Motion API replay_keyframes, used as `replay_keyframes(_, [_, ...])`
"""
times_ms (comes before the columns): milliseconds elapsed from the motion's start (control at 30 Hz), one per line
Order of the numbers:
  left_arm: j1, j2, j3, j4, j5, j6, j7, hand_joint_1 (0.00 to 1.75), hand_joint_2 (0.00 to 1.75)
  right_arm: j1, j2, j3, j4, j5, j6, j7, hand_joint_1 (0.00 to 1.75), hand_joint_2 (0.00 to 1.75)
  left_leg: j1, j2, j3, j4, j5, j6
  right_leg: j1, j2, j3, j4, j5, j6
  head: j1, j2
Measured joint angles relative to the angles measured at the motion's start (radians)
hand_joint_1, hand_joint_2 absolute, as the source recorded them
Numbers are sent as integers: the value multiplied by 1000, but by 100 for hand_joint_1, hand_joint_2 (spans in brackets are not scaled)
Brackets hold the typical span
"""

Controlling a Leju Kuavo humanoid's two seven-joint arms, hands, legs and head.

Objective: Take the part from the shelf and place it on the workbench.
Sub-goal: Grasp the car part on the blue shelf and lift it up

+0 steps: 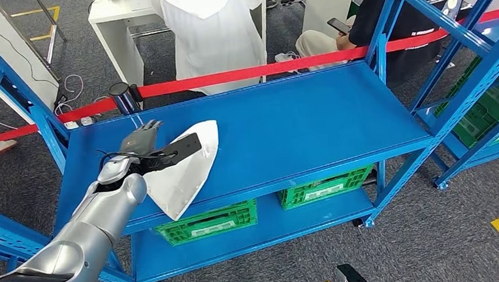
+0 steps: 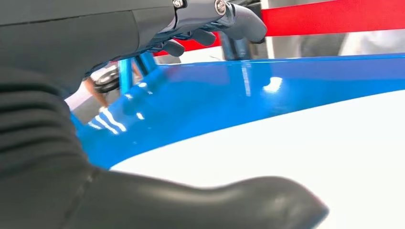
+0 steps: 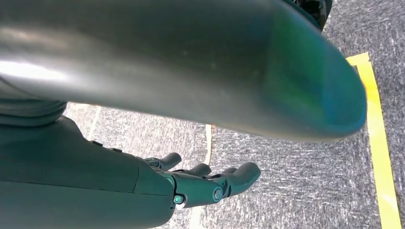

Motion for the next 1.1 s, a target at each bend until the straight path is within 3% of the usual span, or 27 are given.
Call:
replay_keyframes(433, [24, 33, -15, 12, -46, 2, 81, 0, 175, -1, 1, 0, 0, 17, 1, -1, 0, 0, 0, 0, 0, 0, 0, 0, 0, 0, 0, 0, 0, 0, 0, 0])
replay_keyframes(967, [48, 57, -17, 19, -44, -122, 126, 0, 175, -2, 2, 0, 0, 31, 16, -1, 0, 0, 0, 0, 1, 0, 0, 0, 0, 0, 2, 0, 0, 0, 0, 0])
replay_keyframes(1033, [48, 58, -17, 19, -44, -134, 126, 5, 175, -2, 2, 0, 0, 32, 16, -1, 0, 0, 0, 0, 2, 0, -1, 1, 0, -1, 3, 0, 0, 0, 0, 0])
replay_keyframes(1100, [48, 59, -17, 19, -41, -156, 124, 29, 175, -3, 2, 0, 0, 33, 16, -1, 0, 0, 0, 0, 3, 0, -1, 1, 0, -1, 4, 0, 0, 0, 0, 0])
